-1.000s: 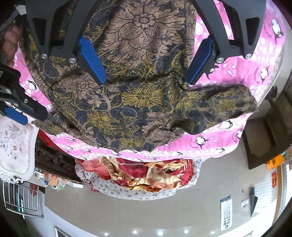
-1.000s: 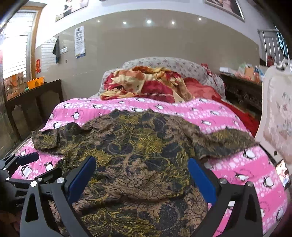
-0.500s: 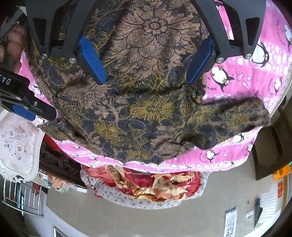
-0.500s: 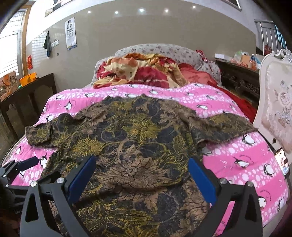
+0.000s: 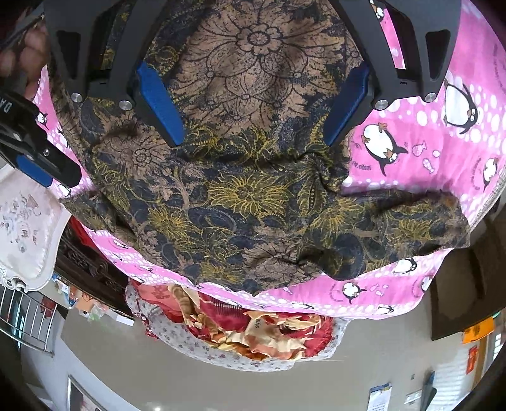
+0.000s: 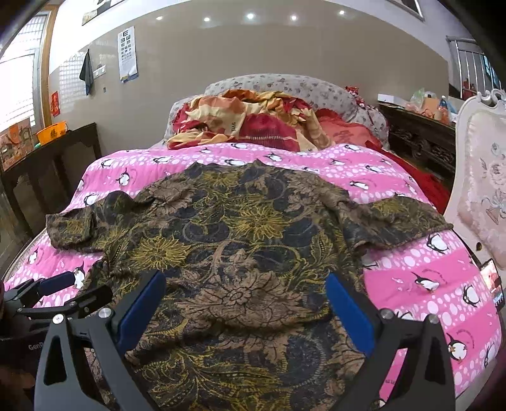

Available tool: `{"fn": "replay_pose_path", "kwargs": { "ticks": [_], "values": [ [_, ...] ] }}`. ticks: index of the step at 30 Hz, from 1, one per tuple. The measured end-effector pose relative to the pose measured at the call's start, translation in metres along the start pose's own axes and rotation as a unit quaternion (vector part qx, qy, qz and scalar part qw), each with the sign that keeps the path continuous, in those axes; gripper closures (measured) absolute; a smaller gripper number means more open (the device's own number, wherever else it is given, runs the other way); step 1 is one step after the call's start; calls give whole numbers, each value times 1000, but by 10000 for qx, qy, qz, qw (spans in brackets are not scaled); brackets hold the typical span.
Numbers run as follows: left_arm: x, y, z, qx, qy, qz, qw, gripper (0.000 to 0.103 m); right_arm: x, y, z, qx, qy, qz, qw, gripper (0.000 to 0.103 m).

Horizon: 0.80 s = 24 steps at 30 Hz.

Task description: Fold small clothes

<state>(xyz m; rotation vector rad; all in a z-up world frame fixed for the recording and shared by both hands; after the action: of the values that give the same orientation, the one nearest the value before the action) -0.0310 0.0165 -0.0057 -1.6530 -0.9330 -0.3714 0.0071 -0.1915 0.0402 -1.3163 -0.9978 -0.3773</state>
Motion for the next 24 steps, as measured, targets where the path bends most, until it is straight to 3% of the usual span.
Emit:
{"fn": "replay_pose_path", "kwargs": {
  "ticks": [12, 16, 24],
  "values": [
    [2, -14, 8, 58, -222, -98, 9997, 30, 3, -17, 13, 167, -119, -438, 9988, 0],
    [4, -13, 2, 63, -86, -147, 9998, 30, 1, -13, 6, 347, 122, -196, 9991, 0],
    [19, 11, 5, 208, -88, -77, 9997, 30, -2, 1, -5, 56, 64, 89, 9999, 0]
  ]
}}
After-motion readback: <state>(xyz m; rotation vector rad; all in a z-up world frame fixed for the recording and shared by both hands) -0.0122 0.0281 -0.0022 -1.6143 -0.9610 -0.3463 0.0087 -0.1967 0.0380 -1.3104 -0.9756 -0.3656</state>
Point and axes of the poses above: each gripper's, at about its wrist camera, not at the fingertips, and y roughly the way its jaws point, z to its left, x to its top, the point moved 1 cm from there along y, roughly the way its jaws point, and after that the axes turned 8 degrees about -y, right-handed, at the moved point
